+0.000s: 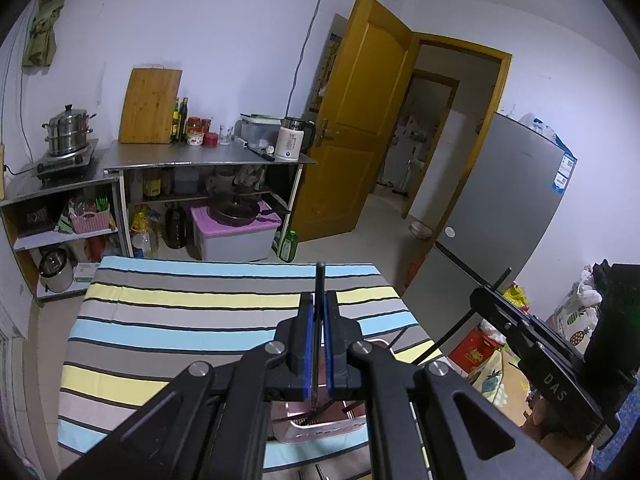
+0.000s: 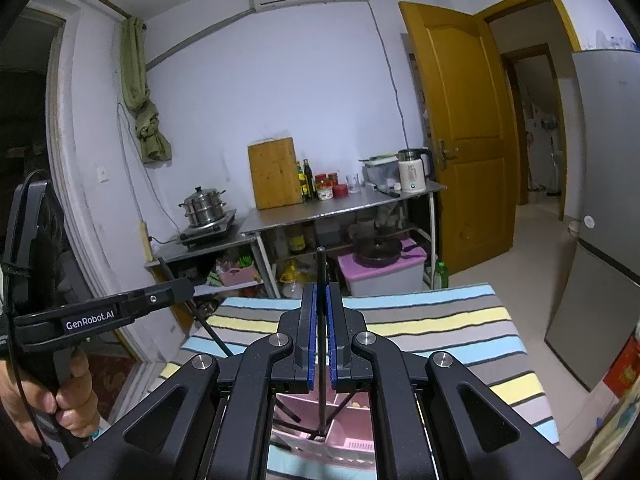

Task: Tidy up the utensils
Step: 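Lower the chopsticks into the basket compartments and open both tools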

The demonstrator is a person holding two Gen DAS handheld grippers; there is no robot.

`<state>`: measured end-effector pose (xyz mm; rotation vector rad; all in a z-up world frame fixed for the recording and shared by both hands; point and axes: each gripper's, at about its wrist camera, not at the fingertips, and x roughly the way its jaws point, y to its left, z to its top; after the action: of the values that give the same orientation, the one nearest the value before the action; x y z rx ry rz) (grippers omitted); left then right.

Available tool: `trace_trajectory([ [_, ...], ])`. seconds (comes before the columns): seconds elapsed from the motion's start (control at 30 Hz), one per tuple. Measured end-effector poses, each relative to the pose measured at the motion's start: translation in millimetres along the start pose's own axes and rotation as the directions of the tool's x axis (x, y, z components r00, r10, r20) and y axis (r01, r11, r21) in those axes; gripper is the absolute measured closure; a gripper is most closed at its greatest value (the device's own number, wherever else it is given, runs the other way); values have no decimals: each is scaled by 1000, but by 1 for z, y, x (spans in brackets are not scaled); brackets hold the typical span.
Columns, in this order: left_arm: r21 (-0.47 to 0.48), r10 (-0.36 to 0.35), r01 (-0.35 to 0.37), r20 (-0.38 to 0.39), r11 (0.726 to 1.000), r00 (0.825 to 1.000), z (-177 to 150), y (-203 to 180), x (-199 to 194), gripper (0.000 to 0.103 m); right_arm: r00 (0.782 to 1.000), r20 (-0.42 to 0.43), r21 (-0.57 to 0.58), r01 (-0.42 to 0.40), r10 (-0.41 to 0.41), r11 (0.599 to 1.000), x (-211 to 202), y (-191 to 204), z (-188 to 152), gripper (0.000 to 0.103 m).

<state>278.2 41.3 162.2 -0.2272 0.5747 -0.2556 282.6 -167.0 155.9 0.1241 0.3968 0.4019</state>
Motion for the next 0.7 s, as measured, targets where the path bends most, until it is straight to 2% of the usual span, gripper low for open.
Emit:
trace_trajectory([
  [0.4,0,13,-13,-88,1000,996,-29,5,39,98,995,-100,12,17,-15,1000,31,-9,-33,99],
  [0.6,5,18,-17,-118,1000,993,-41,9,47,98,987,-162,14,9,-6,1000,43,-8,-46,99],
  [0.7,18,26,-24,-122,1000,992,-41,9,47,94,983,-182,5,4,-3,1000,43,-8,-49,98],
])
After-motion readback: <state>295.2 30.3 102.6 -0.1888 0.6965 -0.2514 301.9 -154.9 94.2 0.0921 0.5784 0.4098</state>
